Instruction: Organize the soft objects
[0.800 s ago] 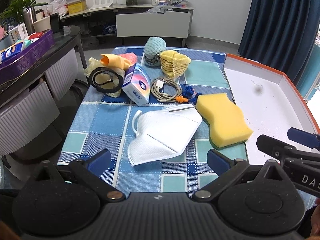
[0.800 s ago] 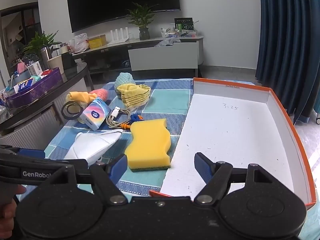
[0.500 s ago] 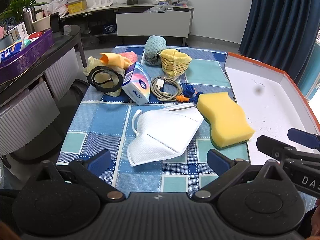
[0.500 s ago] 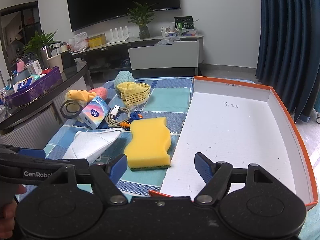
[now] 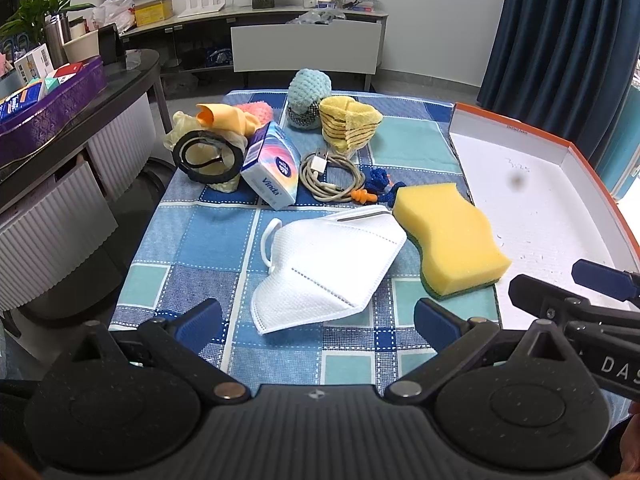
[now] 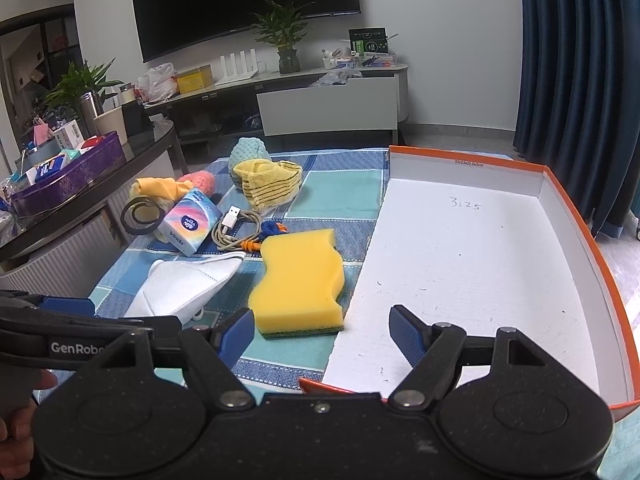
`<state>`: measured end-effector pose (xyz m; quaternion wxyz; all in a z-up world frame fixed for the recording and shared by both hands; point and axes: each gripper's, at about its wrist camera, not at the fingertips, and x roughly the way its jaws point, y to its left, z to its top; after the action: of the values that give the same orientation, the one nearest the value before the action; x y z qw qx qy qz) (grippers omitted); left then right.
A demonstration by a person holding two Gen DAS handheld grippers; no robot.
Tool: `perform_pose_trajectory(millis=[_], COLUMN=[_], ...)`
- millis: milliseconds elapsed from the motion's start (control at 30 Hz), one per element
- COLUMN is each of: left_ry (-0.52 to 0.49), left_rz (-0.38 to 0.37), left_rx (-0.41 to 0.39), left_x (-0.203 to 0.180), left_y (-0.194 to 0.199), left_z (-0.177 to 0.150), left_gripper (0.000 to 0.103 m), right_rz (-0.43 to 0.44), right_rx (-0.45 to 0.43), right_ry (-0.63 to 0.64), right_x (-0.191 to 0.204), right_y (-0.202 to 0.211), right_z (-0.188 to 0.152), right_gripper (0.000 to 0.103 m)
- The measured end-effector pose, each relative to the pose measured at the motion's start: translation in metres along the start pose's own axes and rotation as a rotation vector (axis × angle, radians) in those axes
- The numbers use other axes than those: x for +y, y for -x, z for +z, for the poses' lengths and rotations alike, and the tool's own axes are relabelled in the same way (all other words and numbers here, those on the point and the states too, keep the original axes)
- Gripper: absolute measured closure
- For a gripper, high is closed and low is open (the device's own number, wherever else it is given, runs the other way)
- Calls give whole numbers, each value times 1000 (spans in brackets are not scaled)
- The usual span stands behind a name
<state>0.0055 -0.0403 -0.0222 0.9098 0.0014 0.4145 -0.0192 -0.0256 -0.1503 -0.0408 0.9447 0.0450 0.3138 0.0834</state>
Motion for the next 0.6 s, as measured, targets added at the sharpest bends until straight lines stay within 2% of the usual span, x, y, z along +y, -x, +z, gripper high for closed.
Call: perform_pose_trajectory(millis=[600], left_ry=[-8], left_rz=[0], left_rx=[3], left_x=[1], left_y=[-5], left_z=[-1], left_gripper=[0], right_rz=[3], right_rx=[-3], right_ry=[1], right_x=[1], right_y=[-3], right_z=[-1], right_gripper=[16])
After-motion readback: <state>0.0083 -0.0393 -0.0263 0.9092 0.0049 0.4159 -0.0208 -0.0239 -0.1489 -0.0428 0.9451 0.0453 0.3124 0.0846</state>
